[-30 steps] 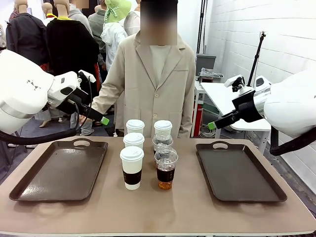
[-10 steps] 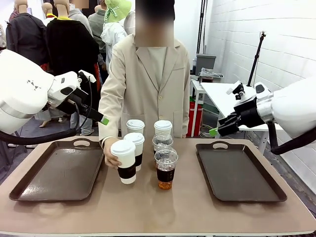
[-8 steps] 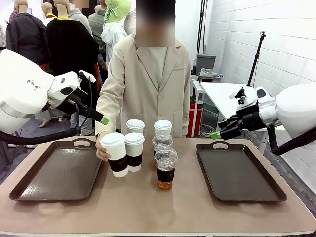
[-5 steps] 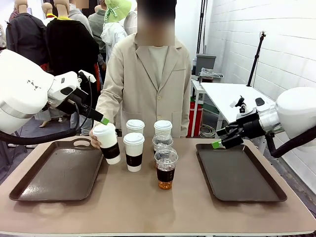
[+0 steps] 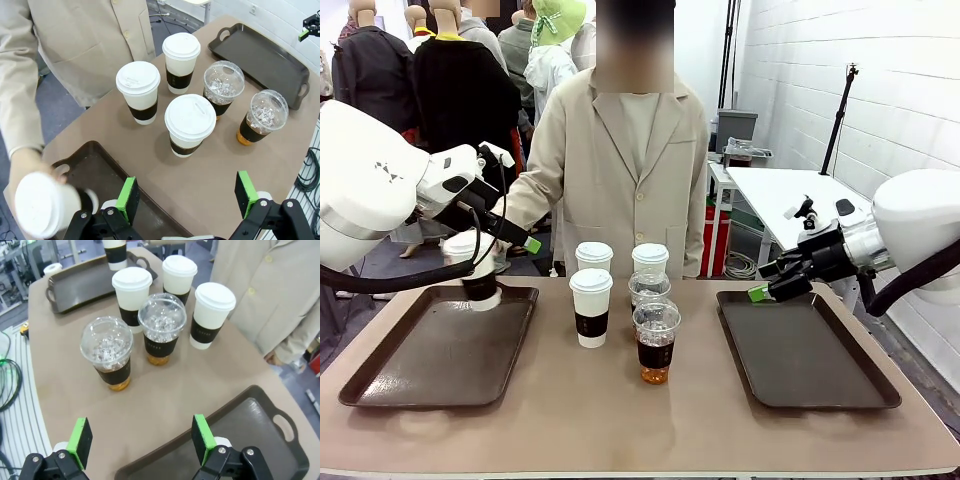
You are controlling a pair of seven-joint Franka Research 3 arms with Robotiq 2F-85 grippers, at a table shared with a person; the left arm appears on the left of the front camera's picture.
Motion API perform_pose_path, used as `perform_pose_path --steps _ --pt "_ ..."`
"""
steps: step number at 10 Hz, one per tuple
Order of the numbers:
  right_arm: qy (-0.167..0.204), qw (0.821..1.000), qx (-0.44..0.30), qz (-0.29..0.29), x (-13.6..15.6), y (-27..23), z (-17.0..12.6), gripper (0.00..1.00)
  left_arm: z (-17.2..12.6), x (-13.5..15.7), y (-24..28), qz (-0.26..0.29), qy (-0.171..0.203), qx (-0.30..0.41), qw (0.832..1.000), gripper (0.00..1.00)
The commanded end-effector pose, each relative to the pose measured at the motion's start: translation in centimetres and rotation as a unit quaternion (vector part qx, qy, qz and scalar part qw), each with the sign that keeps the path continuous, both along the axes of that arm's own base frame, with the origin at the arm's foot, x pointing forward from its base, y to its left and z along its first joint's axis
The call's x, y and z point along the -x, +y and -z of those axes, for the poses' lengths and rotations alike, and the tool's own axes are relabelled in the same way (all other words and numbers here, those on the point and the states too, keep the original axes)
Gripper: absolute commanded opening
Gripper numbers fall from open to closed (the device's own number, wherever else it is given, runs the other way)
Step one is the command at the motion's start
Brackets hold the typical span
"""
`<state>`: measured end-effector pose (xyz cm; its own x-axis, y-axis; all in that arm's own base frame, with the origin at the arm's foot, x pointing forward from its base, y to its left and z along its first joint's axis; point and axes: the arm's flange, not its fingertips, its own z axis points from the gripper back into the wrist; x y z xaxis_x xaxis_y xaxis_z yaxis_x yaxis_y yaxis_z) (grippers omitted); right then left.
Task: Distribute the coffee onto the tray.
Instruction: Pick up one iced Americano and place it on the right Handle tray.
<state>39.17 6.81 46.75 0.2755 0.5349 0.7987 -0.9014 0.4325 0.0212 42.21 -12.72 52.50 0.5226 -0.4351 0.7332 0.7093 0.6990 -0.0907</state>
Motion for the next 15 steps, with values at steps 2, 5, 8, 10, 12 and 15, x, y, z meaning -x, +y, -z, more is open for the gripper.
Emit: perform_pose_path --steps 2,5,8,10,12,15 --pt "0.000 0.998 0.058 -0.021 -0.8 1.3 0.2 1.00 0.1 -0.1 0.1 0.001 0.004 0.009 1.000 1.00" --pt "-0.025 0.993 0.018 -0.117 -2.1 2.8 1.7 1.00 0.1 -0.1 0.1 0.001 0.004 0.009 1.000 1.00" --pt "-0.038 0.989 -0.025 -0.140 -2.8 2.7 3.2 1.00 0.1 -0.1 0.1 0.001 0.004 0.009 1.000 1.00" --pt "-0.040 0.988 -0.071 -0.131 -2.6 2.9 5.2 1.00 0.1 -0.1 0.1 0.001 0.004 0.009 1.000 1.00" --pt "-0.048 0.985 -0.119 -0.113 -2.0 2.8 7.7 1.00 0.1 -0.1 0.1 0.001 0.004 0.009 1.000 1.00" --pt "-0.055 0.978 -0.177 -0.100 -1.1 2.8 11.0 1.00 0.1 -0.1 0.1 0.001 0.004 0.009 1.000 1.00"
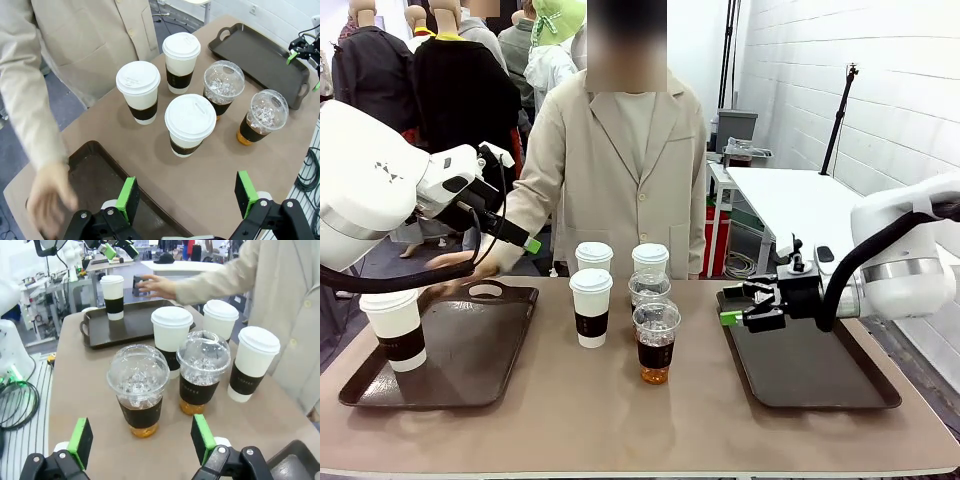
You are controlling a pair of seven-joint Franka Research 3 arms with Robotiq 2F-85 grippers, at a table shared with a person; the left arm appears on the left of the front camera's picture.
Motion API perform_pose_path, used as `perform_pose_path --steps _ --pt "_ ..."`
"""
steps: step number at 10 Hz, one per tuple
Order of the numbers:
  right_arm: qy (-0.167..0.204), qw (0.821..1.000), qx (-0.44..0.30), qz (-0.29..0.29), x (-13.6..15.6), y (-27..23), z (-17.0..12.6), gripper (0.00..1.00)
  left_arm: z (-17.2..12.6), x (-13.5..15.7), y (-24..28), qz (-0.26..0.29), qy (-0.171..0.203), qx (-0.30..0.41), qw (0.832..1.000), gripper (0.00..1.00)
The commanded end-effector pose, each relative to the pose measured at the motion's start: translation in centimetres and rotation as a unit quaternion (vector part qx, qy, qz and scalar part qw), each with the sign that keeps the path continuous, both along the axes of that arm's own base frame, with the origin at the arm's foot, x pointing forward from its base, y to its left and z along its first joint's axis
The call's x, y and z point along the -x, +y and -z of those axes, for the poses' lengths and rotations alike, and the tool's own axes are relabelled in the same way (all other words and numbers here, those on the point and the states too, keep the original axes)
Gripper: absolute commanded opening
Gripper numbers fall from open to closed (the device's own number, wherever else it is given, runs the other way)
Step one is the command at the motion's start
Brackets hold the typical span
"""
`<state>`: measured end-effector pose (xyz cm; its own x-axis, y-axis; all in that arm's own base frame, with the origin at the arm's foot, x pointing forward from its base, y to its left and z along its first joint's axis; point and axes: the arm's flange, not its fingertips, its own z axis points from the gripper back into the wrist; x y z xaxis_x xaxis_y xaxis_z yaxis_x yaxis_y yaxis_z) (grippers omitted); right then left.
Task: Distribute the coffee onto the tray.
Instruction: Pick up one iced Americano and place it on the right Handle tray.
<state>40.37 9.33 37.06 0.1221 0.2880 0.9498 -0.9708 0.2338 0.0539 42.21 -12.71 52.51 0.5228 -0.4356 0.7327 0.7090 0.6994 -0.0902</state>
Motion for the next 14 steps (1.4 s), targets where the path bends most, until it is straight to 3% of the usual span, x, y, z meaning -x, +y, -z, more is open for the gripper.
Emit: perform_pose_path --steps 1,2,8,14 --pt "-0.013 1.000 -0.016 0.005 0.3 0.1 1.7 1.00 0.1 -0.1 0.1 0.001 0.004 0.009 1.000 1.00" --pt "0.000 1.000 0.000 0.000 0.0 0.0 0.0 1.00 0.1 -0.1 0.1 0.001 0.004 0.009 1.000 1.00" --pt "-0.009 1.000 0.002 0.002 0.0 0.0 0.3 1.00 0.1 -0.1 0.1 0.001 0.004 0.009 1.000 1.00" --pt "-0.020 0.998 -0.040 -0.046 -2.5 2.0 6.8 1.00 0.1 -0.1 0.1 0.001 0.004 0.009 1.000 1.00"
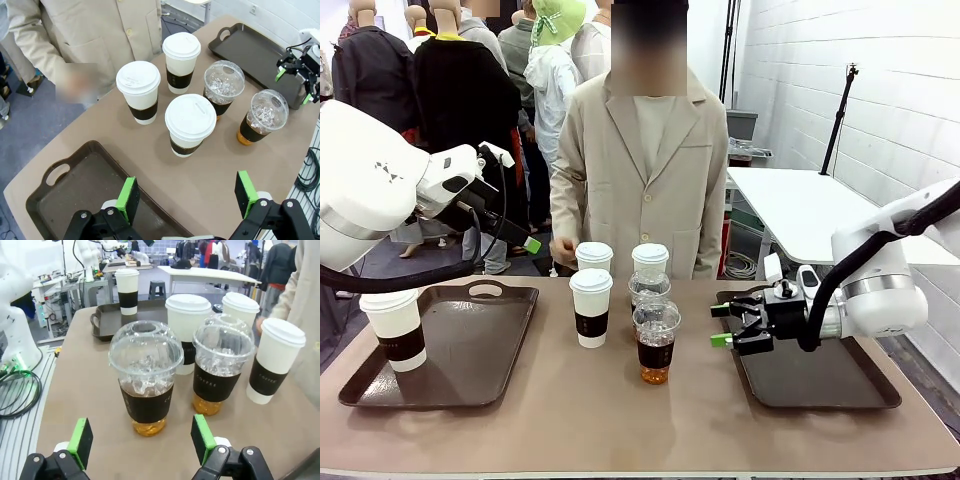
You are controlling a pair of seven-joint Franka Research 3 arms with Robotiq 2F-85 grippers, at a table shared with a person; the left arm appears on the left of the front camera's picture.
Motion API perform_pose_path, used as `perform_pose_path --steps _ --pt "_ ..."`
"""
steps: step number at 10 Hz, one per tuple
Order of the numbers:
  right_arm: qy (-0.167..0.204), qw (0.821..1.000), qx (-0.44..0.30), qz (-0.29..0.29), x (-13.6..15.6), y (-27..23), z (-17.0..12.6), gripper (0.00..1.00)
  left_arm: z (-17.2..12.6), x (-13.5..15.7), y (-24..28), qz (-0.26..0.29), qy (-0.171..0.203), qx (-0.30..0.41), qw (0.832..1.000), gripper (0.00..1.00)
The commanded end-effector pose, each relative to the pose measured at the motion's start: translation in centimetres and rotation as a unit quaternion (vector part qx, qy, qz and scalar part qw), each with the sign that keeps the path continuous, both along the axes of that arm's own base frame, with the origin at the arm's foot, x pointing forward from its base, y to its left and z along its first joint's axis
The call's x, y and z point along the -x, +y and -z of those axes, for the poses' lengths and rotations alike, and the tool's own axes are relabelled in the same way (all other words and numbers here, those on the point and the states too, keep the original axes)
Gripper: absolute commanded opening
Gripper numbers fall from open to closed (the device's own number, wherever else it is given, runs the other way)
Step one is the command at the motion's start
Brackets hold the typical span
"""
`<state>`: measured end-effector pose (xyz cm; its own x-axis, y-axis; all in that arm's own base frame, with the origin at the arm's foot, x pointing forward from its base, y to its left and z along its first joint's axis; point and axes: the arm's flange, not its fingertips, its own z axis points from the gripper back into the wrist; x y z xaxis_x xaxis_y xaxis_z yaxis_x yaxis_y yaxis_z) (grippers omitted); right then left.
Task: Distribute the coffee onto the tray.
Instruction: Pick up one iced Americano and place it on the right Handle tray.
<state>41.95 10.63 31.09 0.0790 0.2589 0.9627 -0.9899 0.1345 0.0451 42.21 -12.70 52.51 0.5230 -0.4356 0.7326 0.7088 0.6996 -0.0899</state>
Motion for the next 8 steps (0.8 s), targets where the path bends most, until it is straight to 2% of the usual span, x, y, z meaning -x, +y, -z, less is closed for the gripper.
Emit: perform_pose_path --steps 1,4,8 --pt "-0.008 1.000 -0.023 0.002 -1.1 1.1 1.6 1.00 0.1 -0.1 0.1 0.001 0.004 0.009 1.000 1.00" --pt "-0.008 0.999 -0.034 -0.009 -1.7 2.7 3.8 1.00 0.1 -0.1 0.1 0.001 0.004 0.009 1.000 1.00" --pt "0.000 0.999 -0.038 -0.023 -2.9 4.9 5.2 1.00 0.1 -0.1 0.1 0.001 0.004 0.009 1.000 1.00"
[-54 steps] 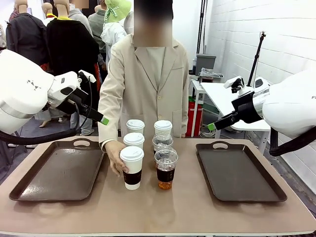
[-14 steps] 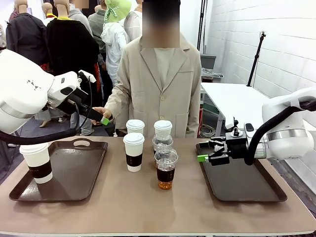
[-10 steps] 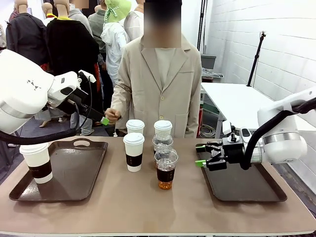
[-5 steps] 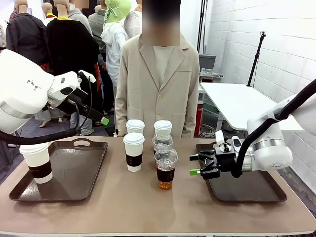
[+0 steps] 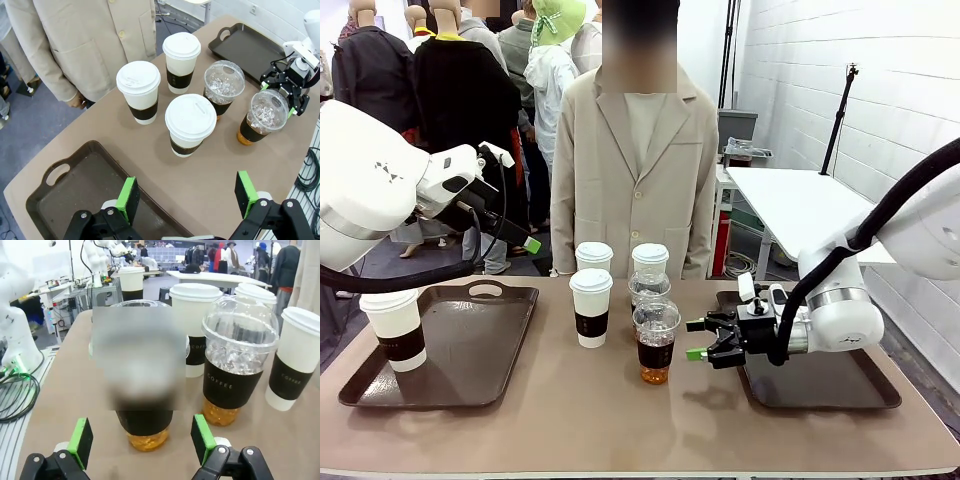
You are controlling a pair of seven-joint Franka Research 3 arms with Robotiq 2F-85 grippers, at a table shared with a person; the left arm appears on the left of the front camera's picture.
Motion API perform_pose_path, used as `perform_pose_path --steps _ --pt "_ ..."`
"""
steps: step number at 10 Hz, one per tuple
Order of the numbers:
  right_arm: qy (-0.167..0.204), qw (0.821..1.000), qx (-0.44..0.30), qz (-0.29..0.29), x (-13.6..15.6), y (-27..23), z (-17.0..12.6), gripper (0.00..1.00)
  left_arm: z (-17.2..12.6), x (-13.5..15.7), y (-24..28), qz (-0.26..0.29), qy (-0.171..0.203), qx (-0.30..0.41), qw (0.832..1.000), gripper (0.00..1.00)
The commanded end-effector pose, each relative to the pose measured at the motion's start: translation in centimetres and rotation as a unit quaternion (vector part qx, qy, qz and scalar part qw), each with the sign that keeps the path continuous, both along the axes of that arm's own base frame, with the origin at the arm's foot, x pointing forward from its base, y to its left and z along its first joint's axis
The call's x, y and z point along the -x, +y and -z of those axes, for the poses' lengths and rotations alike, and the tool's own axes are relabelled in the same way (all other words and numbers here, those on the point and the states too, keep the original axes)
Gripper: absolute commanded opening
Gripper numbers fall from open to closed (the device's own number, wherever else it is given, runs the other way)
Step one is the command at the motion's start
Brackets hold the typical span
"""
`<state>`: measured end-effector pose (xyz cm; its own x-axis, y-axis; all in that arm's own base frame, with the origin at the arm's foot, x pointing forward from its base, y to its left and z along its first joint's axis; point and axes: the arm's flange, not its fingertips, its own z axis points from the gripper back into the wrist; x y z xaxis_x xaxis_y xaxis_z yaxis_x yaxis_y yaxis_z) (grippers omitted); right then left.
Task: Distribute the coffee onto the tray.
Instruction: Pick up one iced Americano and place it on the right Handle tray.
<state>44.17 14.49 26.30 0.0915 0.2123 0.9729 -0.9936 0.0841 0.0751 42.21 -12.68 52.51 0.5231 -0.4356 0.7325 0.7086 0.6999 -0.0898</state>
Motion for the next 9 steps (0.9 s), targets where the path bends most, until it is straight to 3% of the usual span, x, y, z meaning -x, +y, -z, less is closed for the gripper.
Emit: perform_pose_path --steps 1,9 --pt "-0.009 1.000 -0.015 -0.007 -1.0 1.6 0.3 1.00 0.1 -0.1 0.1 0.001 0.004 0.010 1.000 1.00" --pt "-0.005 1.000 -0.006 -0.022 -0.9 2.2 -0.1 1.00 0.1 -0.1 0.1 0.001 0.004 0.010 1.000 1.00"
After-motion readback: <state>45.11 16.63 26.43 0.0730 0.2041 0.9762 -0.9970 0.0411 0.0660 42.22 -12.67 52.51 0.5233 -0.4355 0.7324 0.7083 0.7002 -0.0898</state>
